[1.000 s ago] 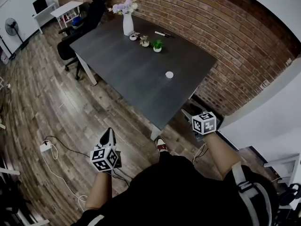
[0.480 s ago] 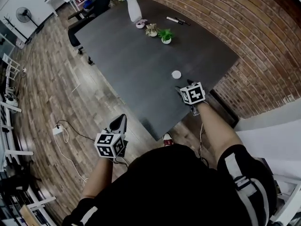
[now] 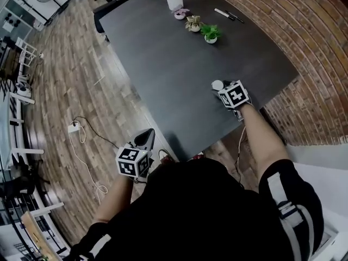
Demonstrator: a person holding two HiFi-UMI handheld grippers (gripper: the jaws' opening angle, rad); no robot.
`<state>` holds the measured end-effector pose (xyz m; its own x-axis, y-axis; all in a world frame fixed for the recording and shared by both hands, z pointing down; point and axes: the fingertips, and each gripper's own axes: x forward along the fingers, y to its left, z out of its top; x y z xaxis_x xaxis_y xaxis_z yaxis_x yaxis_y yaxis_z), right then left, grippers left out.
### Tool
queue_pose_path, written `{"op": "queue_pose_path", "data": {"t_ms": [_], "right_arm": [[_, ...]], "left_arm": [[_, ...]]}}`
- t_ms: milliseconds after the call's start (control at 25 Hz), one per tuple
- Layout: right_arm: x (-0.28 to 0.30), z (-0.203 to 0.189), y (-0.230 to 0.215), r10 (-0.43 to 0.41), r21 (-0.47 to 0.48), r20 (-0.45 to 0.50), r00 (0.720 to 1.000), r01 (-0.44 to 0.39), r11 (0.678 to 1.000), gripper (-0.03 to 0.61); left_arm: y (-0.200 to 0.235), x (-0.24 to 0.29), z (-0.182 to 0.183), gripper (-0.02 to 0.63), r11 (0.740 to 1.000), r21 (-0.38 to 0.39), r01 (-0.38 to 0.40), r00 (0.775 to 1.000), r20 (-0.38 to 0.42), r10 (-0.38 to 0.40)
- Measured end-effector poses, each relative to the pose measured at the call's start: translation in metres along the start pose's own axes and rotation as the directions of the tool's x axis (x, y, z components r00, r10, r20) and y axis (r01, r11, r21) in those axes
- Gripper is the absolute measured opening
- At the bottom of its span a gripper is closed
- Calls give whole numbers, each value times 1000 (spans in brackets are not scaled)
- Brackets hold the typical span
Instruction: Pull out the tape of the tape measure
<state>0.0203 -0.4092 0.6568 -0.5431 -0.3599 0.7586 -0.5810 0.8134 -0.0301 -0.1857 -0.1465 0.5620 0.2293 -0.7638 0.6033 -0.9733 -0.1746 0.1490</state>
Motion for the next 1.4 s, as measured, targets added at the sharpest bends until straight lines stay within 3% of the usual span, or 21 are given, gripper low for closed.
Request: {"op": "queue_pose_path", "data": {"t_ms": [40, 80, 160, 240, 320, 360, 400, 440, 600, 720, 800, 920, 1040, 1080, 1160, 1280, 1400], "right_arm": [[0, -2, 2, 11, -5, -2, 1000, -11, 1000, 226], [-1, -4, 6, 27, -15, -6, 1000, -27, 1000, 206], [-7, -2, 22, 72, -46, 17, 997, -71, 996, 206], [-25, 11, 48, 137, -54, 103, 985, -132, 990, 206], [-56, 31, 83, 226, -79, 217, 950, -214, 974, 206], [-75, 40, 102, 276, -114, 268, 923, -254, 960, 206], [-94, 50, 119, 323, -156, 309, 895, -287, 945, 206], [-112, 58, 131, 361, -192, 342, 868, -312, 931, 206], [-167, 77, 159, 460, -266, 415, 785, -379, 886, 206], [-191, 77, 165, 491, -326, 438, 753, -376, 868, 206], [-200, 73, 164, 509, -350, 443, 738, -380, 856, 206], [-212, 62, 166, 529, -387, 426, 734, -380, 840, 206], [-222, 53, 173, 549, -429, 394, 737, -381, 819, 206], [-224, 50, 174, 551, -436, 385, 740, -380, 815, 206], [-227, 45, 174, 548, -443, 375, 748, -375, 814, 206], [-232, 40, 172, 535, -442, 372, 759, -362, 821, 206], [-233, 38, 165, 514, -428, 381, 769, -346, 835, 206]], "left_arm": [[-2, 3, -1, 9, 1000, 4, 11, 1000, -8, -11], [-6, 8, 0, 9, 1000, 13, 25, 1000, -14, -25], [-17, 19, 5, 8, 997, 40, 60, 998, -17, -59], [-34, 27, 19, 9, 989, 83, 124, 992, 2, -125], [-59, 29, 42, 12, 964, 134, 229, 971, 43, -237], [-73, 29, 56, 36, 946, 161, 283, 953, 61, -295], [-86, 31, 70, 134, 923, 196, 332, 933, 75, -351], [-98, 32, 83, 183, 897, 240, 371, 912, 85, -400], [-137, 24, 129, 213, 802, 398, 446, 834, 139, -534], [-153, 11, 145, 215, 743, 468, 478, 785, 151, -600], [-161, 10, 142, 215, 691, 518, 504, 767, 98, -634], [-179, 7, 132, 215, 599, 569, 563, 726, 7, -688], [-192, 5, 128, 214, 533, 602, 594, 696, -53, -716], [-195, 5, 127, 207, 520, 610, 598, 691, -64, -720], [-197, 6, 128, 126, 504, 616, 605, 682, -74, -728], [-202, 6, 128, 91, 481, 630, 609, 676, -95, -731], [-203, 8, 128, 38, 488, 637, 596, 687, -91, -721]]}}
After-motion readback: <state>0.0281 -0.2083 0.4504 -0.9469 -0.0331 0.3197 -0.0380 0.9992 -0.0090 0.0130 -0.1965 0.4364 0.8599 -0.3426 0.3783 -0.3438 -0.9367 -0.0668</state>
